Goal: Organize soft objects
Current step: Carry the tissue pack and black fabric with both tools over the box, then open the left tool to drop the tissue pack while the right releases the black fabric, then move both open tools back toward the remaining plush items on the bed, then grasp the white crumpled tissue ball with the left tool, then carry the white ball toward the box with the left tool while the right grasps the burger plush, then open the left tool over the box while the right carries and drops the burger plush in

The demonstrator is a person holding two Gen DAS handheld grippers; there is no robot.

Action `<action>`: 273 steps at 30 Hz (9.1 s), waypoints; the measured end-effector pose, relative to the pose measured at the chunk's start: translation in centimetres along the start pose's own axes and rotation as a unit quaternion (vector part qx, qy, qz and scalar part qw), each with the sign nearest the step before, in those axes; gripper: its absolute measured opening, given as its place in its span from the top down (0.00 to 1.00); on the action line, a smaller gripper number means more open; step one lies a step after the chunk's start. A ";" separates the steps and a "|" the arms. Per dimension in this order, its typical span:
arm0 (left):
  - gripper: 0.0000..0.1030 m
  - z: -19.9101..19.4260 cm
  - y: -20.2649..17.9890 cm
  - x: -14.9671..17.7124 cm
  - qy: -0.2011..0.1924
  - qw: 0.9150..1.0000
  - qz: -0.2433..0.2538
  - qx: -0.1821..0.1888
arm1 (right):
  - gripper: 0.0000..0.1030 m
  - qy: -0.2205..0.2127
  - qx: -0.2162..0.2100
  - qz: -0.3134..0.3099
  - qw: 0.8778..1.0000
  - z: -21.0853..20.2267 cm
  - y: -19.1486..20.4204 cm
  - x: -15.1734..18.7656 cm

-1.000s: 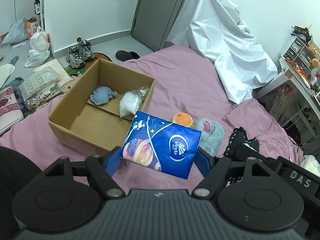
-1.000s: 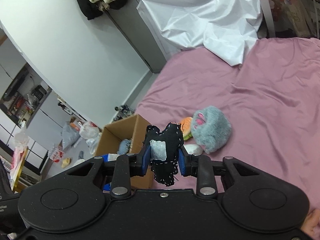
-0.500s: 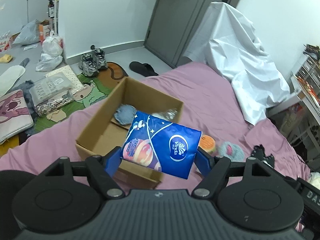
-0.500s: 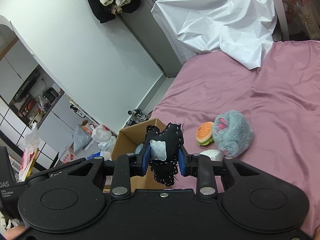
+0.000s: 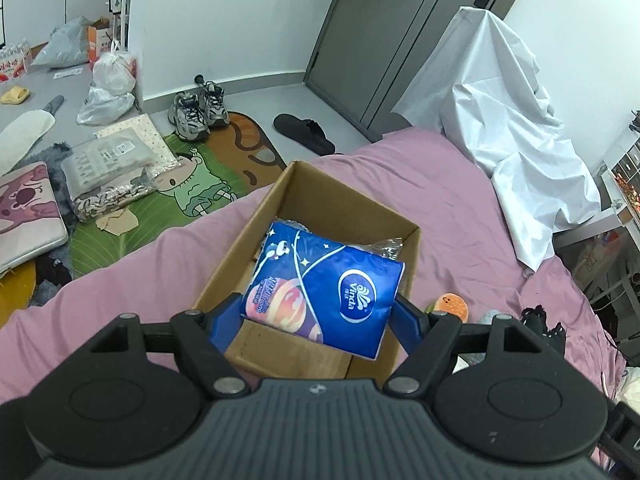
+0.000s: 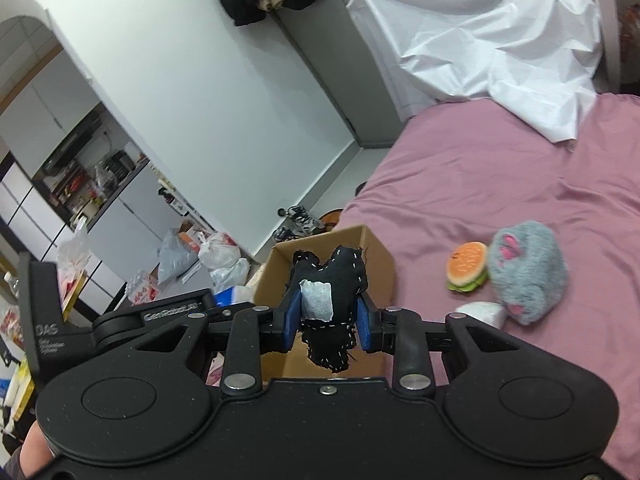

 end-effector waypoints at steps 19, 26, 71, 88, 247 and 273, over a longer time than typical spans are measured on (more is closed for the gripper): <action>0.24 4.6 2.2 -1.8 0.035 0.999 -0.003 0.021 | 0.72 0.022 0.013 0.000 1.000 5.7 1.2 0.9; 0.23 4.4 2.9 -2.5 0.031 0.999 -0.009 0.019 | 0.72 0.033 0.019 -0.002 0.999 7.3 1.8 0.8; 0.00 -1.2 -1.5 -0.6 -0.001 0.999 0.049 0.019 | 0.00 0.045 0.105 -0.051 0.992 0.9 -1.6 -2.1; 0.00 -1.9 -7.4 1.2 0.012 0.993 0.112 0.020 | 0.00 0.050 0.119 -0.160 0.979 -2.2 -5.8 -3.6; 0.54 3.5 -0.4 -4.8 -0.001 0.998 -0.045 -0.042 | 0.82 0.129 0.072 -0.027 0.989 11.0 -5.5 -6.7; 0.37 2.2 3.8 -3.0 0.060 0.996 -0.046 -0.052 | 0.82 0.117 -0.026 -0.105 0.987 9.9 3.2 -5.3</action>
Point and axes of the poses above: each gripper's, at about its wrist camera, not at the fingertips, and z roughly the way its jaws point, y to its left, x to its underside, the point moved 4 cm from there along z, roughly the way its jaws point, and after that the axes turned 3 degrees about x, right-handed, at the moved point
